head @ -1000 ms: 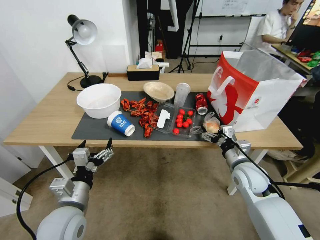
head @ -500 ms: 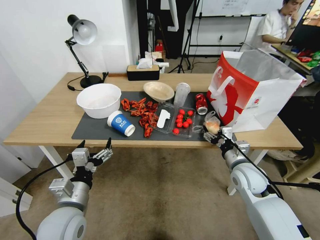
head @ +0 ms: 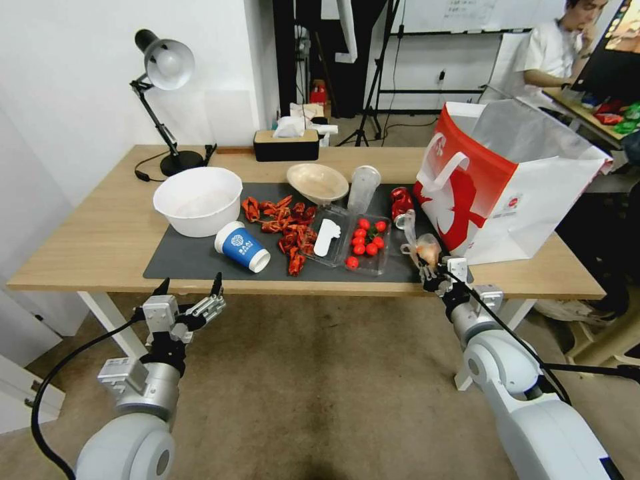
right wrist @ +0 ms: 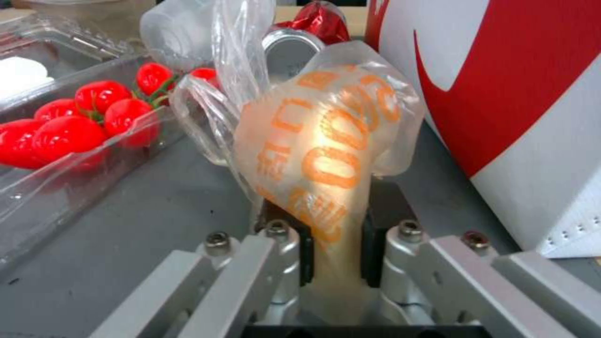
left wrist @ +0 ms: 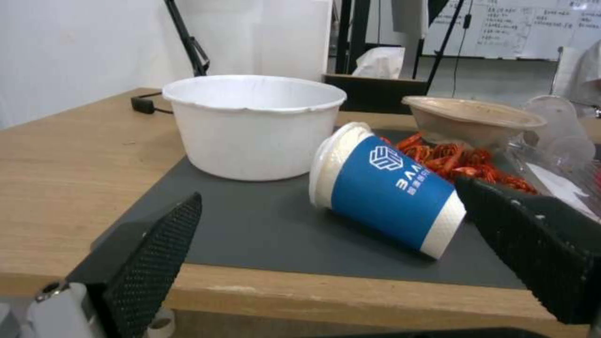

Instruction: Pick up the trash from the table and place it into the takeout bag.

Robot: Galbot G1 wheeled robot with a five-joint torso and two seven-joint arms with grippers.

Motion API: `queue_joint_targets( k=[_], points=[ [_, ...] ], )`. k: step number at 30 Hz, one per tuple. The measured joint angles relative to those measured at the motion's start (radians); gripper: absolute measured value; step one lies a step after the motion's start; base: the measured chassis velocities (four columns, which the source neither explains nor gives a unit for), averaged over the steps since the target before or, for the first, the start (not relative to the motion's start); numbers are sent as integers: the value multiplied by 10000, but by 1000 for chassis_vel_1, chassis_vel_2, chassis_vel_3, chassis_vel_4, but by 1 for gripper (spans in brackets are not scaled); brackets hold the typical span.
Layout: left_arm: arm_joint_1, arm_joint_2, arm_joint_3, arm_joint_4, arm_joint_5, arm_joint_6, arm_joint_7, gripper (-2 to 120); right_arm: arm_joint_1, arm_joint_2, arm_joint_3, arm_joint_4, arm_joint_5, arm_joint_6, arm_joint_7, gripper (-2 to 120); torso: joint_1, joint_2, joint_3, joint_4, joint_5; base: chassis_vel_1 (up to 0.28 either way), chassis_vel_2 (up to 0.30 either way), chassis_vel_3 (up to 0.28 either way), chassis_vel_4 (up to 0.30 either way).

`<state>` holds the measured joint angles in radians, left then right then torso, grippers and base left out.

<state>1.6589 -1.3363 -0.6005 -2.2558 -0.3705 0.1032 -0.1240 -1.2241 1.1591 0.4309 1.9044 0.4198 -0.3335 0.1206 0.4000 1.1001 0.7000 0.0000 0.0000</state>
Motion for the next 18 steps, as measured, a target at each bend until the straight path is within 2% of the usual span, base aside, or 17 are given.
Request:
queue_joint_targets(
  k=[3, 8, 12, 18],
  points=[
    [-11, 10, -6, 4, -13, -41, -16, 100, -29, -42, 15, 137, 2, -5, -37, 7, 0, -1, 0, 0, 2, 0, 0, 0, 0],
    [-8, 12, -25, 0, -20, -80, -35, 100, -181, -285, 141, 684, -120, 311, -342, 7, 0, -2, 1, 0, 1, 0, 0, 0, 0],
    [8, 2, -50, -49, -21, -90, -47, 100, -351, -704, 292, 1399, -158, 461, -697, 7, 0, -2, 0, 0, 0, 0, 0, 0, 0],
    [89, -60, -99, -186, -16, -90, -63, 100, -540, -1687, 851, 2813, 514, 611, -827, 7, 0, -2, 0, -1, 1, 0, 0, 0, 0]
  ],
)
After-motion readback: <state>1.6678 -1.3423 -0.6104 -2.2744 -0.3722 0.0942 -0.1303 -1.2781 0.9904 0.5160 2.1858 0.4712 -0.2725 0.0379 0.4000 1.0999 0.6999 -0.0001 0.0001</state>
